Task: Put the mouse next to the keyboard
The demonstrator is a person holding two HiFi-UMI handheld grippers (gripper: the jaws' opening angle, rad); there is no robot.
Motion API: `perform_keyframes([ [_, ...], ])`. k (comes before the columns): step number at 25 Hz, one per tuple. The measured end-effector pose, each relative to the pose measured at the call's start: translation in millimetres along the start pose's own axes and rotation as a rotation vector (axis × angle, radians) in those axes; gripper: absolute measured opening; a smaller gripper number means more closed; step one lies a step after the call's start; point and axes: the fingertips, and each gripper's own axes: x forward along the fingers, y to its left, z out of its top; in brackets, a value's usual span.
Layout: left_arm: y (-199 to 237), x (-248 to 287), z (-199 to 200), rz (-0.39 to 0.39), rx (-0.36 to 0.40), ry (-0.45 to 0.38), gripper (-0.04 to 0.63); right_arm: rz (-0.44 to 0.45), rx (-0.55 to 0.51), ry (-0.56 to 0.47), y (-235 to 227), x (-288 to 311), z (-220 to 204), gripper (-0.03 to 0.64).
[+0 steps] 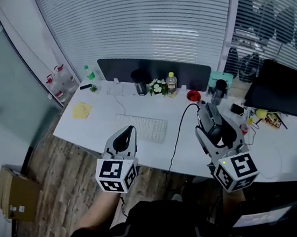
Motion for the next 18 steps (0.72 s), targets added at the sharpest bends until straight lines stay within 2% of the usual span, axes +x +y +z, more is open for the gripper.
perform_keyframes([
  [9, -6.7, 44.3, -11.3, -0.007, 0.033, 0.054, 0.031, -0.054, 0.043, 0.066, -49.7, 36.1, -34.9, 0.298],
  [18, 29.4, 90.2, -39.5, -0.100, 0.050, 0.082, 0.031, -0.167, 0.064, 0.179, -62.6, 91.7, -92.3, 0.298],
])
